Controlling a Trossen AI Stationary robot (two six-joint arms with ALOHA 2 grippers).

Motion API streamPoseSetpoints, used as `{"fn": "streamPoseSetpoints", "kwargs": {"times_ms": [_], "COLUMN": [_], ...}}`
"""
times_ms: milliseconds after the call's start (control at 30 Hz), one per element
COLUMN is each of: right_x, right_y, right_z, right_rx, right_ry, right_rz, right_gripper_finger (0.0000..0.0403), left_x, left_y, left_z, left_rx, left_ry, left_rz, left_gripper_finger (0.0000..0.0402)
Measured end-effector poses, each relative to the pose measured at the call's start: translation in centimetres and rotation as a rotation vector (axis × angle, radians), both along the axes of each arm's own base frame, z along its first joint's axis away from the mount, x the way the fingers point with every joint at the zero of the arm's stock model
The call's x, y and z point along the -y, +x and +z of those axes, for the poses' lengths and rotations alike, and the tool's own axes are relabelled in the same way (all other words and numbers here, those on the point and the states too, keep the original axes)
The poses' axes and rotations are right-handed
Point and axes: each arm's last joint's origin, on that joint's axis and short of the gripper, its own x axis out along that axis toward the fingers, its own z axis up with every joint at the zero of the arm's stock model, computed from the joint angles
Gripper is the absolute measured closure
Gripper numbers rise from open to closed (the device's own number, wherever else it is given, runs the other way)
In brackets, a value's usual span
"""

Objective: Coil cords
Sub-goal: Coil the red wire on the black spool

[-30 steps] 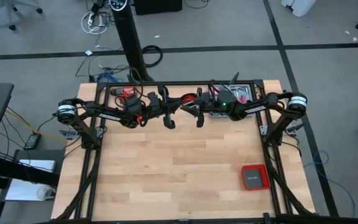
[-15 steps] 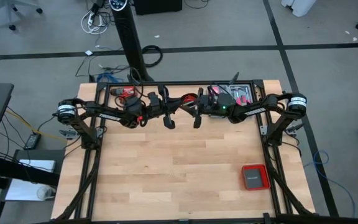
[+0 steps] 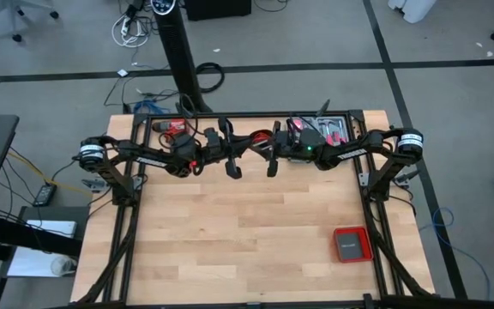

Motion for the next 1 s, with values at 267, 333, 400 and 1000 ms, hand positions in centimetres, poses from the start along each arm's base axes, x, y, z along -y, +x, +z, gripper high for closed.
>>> {"fn": "streamPoseSetpoints", "kwargs": {"times_ms": [267, 333, 400, 1000], "right_x": [0.0, 0.1, 0.4, 2.8], "right_y": [0.0, 0.0, -0.1, -5.3], "right_z": [-0.3, -0.4, -0.6, 1.4], "right_rx": [-0.029, -0.042, -0.061, -0.189], "right_ry": [0.005, 0.004, -0.001, -0.076], "right_rz": [0.016, 0.014, 0.006, -0.12], "right_gripper_finger": [0.0397, 0.04, 0.0401, 0.0403], "left_x": [0.1, 0.1, 0.1, -3.3], "left_y": [0.0, 0.0, 0.0, -0.2], "left_z": [0.0, 0.0, 0.0, -1.4], "left_rx": [0.0, 0.0, 0.001, -0.113], "left_ry": [0.0, 0.0, -0.004, -0.197], "left_rz": [-0.004, -0.004, 0.004, 0.124], "left_gripper_finger": [0.0401, 0.0401, 0.0401, 0.0401]}}
